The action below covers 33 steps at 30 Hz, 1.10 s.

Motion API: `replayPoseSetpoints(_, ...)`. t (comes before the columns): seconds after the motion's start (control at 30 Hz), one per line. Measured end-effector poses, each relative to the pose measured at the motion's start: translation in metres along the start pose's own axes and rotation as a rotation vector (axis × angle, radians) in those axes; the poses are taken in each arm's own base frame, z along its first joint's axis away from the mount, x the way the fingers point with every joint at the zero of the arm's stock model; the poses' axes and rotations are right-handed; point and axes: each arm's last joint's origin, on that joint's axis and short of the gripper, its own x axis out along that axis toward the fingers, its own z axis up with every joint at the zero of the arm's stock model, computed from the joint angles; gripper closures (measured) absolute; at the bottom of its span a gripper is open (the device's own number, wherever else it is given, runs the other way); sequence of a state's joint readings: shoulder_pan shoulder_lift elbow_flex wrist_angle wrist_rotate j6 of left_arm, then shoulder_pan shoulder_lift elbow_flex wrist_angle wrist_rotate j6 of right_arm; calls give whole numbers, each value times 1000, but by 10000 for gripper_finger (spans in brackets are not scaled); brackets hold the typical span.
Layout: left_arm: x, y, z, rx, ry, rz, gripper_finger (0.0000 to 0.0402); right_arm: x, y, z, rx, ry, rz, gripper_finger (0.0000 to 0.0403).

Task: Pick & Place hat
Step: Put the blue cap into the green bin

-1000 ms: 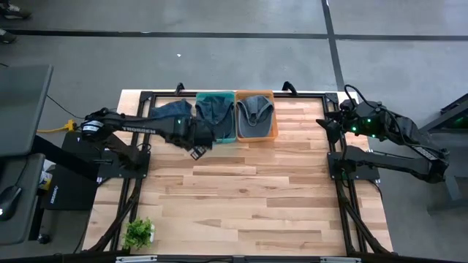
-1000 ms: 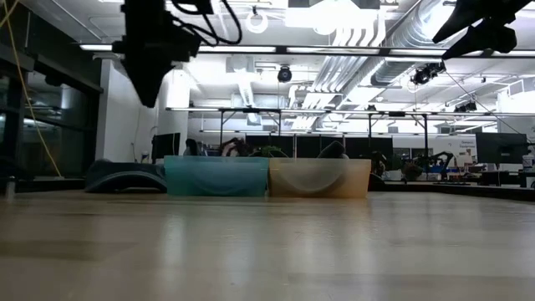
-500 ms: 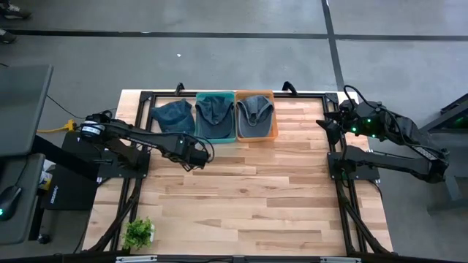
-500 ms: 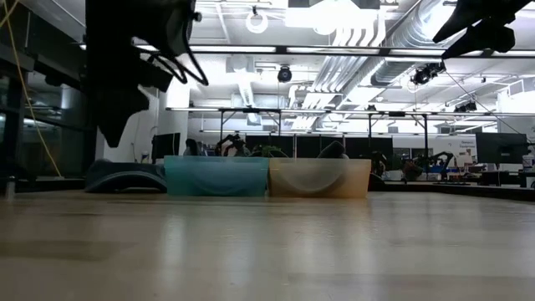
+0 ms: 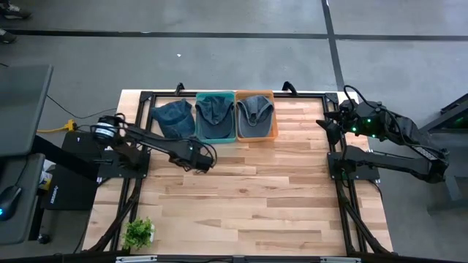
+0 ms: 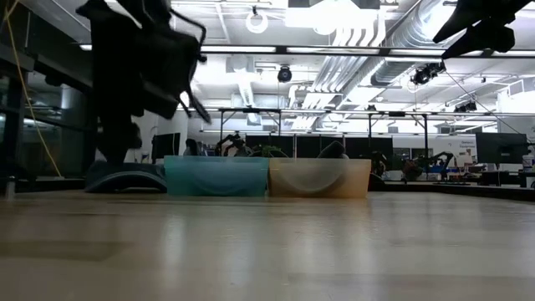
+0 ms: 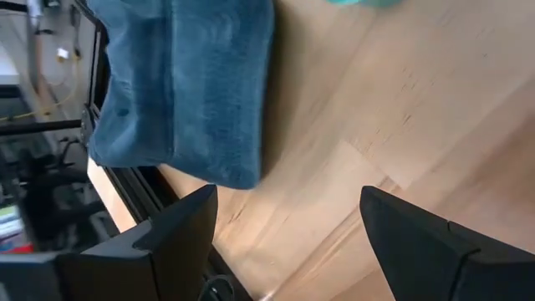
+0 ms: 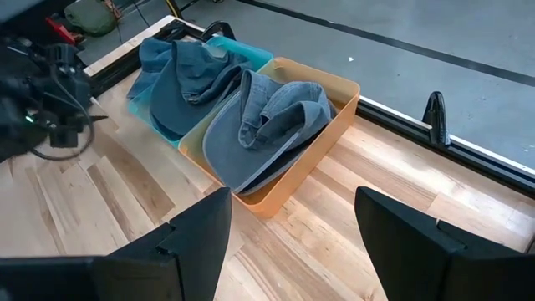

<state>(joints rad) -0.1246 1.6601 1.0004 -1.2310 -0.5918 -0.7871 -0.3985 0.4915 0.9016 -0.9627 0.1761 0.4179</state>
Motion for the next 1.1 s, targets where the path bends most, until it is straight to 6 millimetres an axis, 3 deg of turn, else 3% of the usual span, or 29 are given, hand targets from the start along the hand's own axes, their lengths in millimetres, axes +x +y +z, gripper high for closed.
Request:
replayPoseSetpoints(0.5,39,-36,2,13,71,178,110,0,0,0,30,-2,-5,153)
replayPoseSetpoints(1.1,57,-47,4,64,29,311,110,12,2,-2,-43,115,-21,153)
